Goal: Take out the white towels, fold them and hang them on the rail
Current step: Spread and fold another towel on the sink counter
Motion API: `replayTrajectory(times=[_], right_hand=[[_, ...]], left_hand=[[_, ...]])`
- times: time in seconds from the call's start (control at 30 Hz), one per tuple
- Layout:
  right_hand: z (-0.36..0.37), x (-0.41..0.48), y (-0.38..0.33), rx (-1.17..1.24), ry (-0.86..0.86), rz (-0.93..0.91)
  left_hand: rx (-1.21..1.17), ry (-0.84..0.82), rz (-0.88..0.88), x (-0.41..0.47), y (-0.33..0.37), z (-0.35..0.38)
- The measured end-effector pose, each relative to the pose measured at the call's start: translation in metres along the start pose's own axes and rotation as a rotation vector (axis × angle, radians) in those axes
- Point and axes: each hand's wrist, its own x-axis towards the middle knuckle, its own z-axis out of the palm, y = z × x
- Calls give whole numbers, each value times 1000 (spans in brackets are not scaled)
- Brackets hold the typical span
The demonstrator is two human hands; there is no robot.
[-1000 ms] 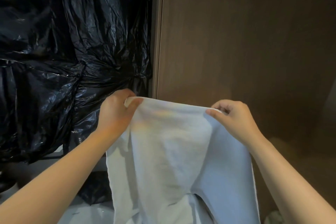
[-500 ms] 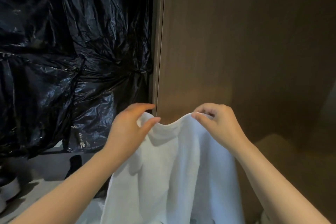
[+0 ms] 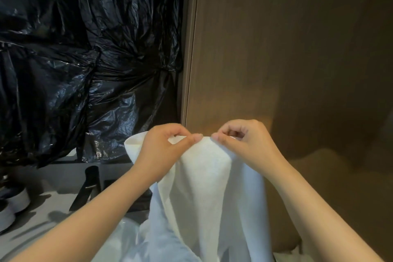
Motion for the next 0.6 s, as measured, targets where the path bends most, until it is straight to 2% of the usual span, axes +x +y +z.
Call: replayTrajectory(times=[0.1,0.33,0.6], right_hand=[[-3,-10,15,-19,3,41],[-24,-39,58,-146,13,165],[-42,-51,81,-381,56,194]], left_hand=[[28,14,-61,3,-5,-5],[268,190,-74,17,-29,-22],[327,249,-73,27,-40,-21]])
